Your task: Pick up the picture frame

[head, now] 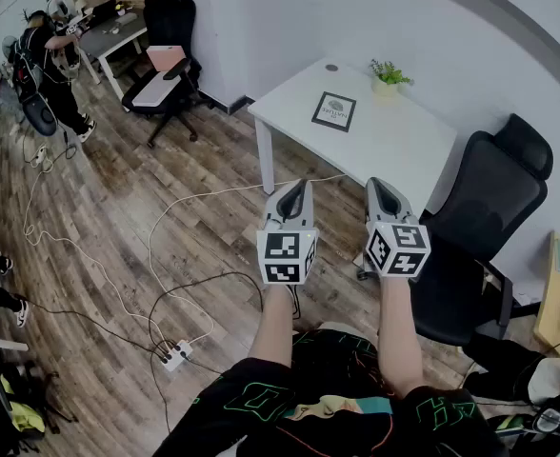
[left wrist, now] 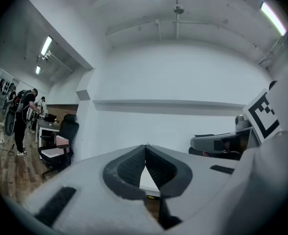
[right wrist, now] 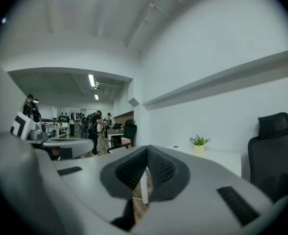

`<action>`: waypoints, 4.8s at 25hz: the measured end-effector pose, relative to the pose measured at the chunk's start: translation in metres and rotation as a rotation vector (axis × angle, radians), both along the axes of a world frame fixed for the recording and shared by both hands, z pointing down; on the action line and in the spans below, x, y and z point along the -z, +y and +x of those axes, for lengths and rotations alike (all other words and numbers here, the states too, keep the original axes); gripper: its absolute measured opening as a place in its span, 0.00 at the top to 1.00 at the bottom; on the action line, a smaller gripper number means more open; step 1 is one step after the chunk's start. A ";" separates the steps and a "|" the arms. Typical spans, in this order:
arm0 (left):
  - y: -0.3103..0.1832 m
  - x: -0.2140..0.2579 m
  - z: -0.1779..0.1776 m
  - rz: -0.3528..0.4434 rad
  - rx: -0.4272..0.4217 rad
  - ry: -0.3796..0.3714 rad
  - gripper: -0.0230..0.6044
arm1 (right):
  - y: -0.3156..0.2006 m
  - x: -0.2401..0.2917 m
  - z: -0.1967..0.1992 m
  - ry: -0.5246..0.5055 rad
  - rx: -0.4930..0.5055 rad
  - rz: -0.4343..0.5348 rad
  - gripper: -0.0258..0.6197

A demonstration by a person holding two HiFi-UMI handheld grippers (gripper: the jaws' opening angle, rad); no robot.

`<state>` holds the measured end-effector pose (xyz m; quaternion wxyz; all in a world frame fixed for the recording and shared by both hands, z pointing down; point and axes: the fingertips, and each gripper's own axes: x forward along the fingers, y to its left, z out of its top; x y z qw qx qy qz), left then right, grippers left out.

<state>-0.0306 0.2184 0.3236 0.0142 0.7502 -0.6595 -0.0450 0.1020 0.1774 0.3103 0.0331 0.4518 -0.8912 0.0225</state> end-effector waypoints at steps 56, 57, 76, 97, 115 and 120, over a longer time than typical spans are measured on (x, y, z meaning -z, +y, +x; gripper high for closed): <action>-0.117 -0.011 -0.056 -0.014 0.038 -0.005 0.95 | -0.127 0.003 -0.023 -0.033 -0.035 -0.003 0.95; -0.122 -0.014 -0.062 -0.019 0.045 -0.002 0.95 | -0.133 0.001 -0.028 -0.033 -0.030 -0.007 0.95; -0.252 -0.096 -0.087 -0.232 0.039 0.086 0.95 | -0.269 -0.067 -0.060 0.024 -0.030 -0.180 0.95; -0.406 -0.143 -0.062 -0.399 -0.077 -0.106 0.95 | -0.420 -0.139 -0.036 -0.108 -0.145 -0.372 0.95; -0.449 -0.130 -0.062 -0.371 -0.087 -0.121 0.95 | -0.464 -0.127 -0.032 -0.138 -0.163 -0.348 0.95; -0.470 -0.142 -0.059 -0.397 -0.114 -0.129 0.95 | -0.483 -0.139 -0.020 -0.146 -0.207 -0.375 0.95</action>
